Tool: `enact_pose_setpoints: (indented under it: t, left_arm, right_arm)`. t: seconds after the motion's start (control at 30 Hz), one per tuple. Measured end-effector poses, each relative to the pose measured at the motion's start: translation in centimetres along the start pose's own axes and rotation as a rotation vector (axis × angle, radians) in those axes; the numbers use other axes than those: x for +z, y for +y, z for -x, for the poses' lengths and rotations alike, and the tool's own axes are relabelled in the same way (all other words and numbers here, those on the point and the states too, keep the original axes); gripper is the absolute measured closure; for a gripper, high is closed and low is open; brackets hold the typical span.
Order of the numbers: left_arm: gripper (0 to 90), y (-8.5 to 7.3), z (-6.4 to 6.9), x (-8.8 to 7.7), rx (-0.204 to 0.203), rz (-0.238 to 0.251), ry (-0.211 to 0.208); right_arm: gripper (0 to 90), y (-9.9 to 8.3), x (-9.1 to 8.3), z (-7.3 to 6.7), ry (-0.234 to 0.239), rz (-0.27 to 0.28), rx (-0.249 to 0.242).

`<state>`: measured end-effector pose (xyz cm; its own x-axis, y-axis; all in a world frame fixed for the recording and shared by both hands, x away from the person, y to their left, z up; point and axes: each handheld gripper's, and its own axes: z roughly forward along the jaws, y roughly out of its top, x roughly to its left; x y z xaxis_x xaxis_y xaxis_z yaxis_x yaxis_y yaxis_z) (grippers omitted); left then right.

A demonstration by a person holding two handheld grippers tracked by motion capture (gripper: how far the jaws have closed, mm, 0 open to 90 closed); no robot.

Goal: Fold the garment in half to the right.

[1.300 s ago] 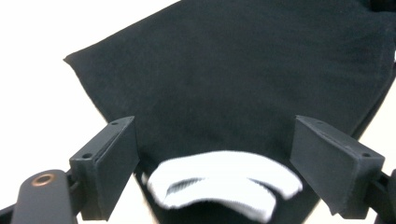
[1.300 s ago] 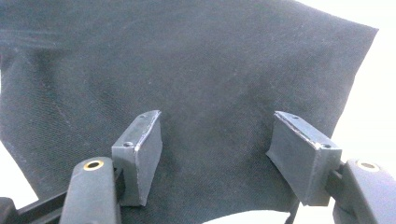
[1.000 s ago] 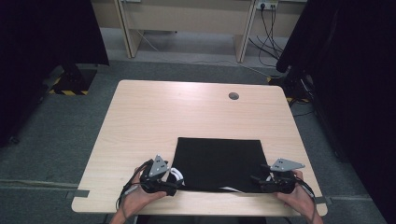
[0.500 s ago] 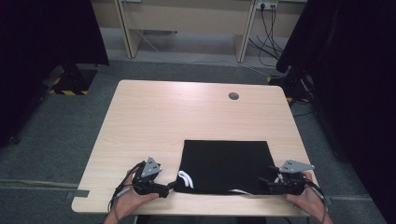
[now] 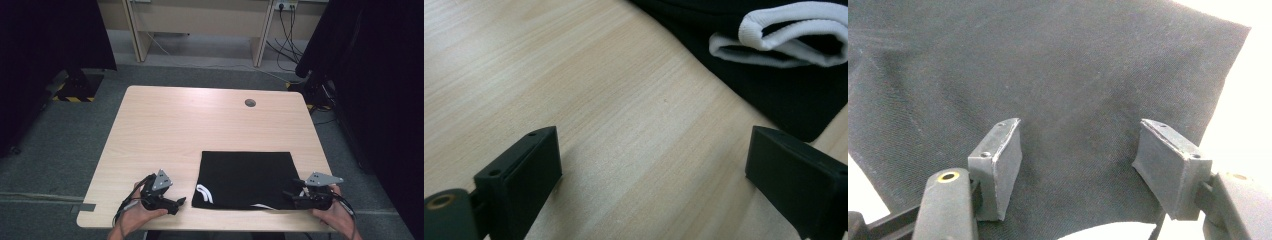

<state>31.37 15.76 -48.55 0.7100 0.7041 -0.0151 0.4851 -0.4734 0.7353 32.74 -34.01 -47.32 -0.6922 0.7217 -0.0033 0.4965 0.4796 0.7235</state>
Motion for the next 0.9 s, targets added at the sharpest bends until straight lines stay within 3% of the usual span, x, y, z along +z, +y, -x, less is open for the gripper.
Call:
enact_pose_setpoints:
  t: [0.3, 0.4, 0.47, 0.67, 0.9]
  left_arm:
    - [4.5, -0.1, 0.6, -0.1, 0.012, -0.004, -0.016]
    - [3.8, 0.0, 1.3, -0.2, 0.009, 0.019, -0.083]
    - [3.7, 0.2, 1.9, 0.0, 0.005, 0.04, -0.104]
    - [3.7, 0.8, 4.2, 0.3, 0.075, 0.09, -0.108]
    - [3.7, 1.9, 5.9, 1.6, 0.158, 0.078, -0.083]
  right_arm:
    - [35.4, -0.1, 0.1, 0.0, 0.005, 0.007, 0.006]
    - [35.4, -0.1, 0.1, 0.1, 0.006, 0.01, 0.006]
    - [35.4, -0.1, 0.1, 0.0, 0.002, 0.009, 0.009]
    - [35.3, -0.2, 0.1, 0.0, 0.004, 0.014, 0.01]
    - [35.3, -0.2, 0.1, -0.1, -0.001, 0.013, 0.01]
